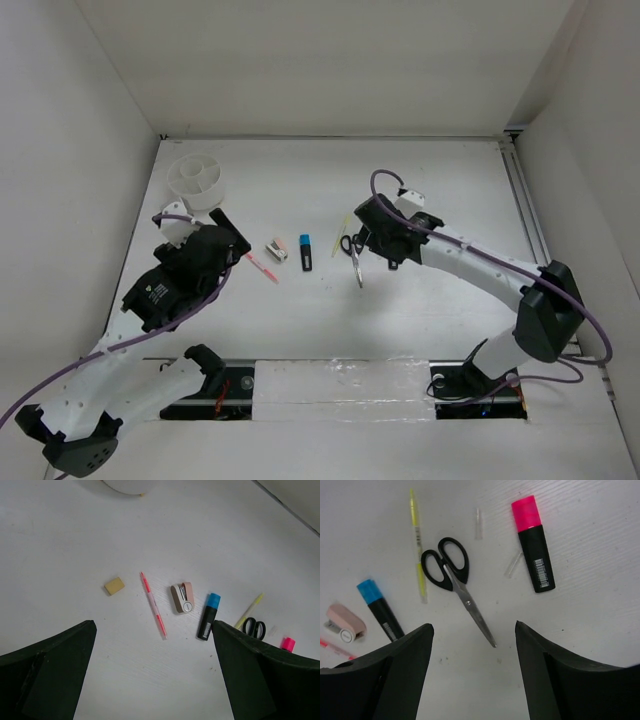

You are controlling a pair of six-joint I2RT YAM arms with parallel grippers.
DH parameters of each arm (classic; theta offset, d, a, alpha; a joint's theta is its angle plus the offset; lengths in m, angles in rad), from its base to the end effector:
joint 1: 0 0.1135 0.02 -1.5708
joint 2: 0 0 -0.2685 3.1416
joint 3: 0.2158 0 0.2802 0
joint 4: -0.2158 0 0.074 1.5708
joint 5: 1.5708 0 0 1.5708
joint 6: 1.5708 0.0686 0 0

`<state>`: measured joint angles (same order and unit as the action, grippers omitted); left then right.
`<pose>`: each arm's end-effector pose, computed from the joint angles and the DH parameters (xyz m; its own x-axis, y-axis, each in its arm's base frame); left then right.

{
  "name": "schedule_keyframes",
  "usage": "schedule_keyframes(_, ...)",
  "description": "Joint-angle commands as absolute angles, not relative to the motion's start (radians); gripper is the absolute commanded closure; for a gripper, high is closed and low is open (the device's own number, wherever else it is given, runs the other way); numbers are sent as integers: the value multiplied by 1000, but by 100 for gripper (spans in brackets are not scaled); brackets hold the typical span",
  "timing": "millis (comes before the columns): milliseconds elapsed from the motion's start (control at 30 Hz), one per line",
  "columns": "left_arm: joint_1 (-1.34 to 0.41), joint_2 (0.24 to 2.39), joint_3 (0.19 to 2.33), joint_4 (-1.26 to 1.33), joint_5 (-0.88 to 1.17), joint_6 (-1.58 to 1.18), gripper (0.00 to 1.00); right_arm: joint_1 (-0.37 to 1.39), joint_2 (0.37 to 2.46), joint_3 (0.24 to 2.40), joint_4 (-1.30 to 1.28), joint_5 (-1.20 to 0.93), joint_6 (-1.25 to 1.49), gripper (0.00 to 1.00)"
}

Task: Sort the stationery into containers
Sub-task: Pick up the pen cap from the center of the board.

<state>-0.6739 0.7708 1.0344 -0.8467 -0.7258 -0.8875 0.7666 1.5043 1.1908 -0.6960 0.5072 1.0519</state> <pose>0.1695 -0.0771 0.3608 -0.2979 -0.5044 -0.8104 -0.3123 0.8538 -0.4166 0.2769 0.2204 0.2407 -0.6672 0.4112 -0.6211 0.3212 0.9111 0.2583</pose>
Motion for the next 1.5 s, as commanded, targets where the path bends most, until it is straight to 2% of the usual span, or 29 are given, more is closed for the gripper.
schedule_keyframes(0, -673, 767, 1023, -809, -735, -881, 0, 769, 1558, 1259, -738, 595, 1221, 28)
schedule_keyframes(300, -673, 769, 1014, -790, -707, -853, 0, 681, 1718, 1284, -759, 566, 1249, 28)
schedule_keyframes(633, -673, 716, 1005, -772, -698, -834, 0, 660, 1818, 1339, -742, 525, 1269, 35)
schedule_keyframes(867, -673, 716, 1005, -772, -698, -834, 0, 660, 1861, 1330, -753, 514, 1321, 41)
schedule_keyframes(1467, -673, 689, 1005, -753, -680, -816, 0, 618, 1881, 1235, -712, 494, 1364, 43)
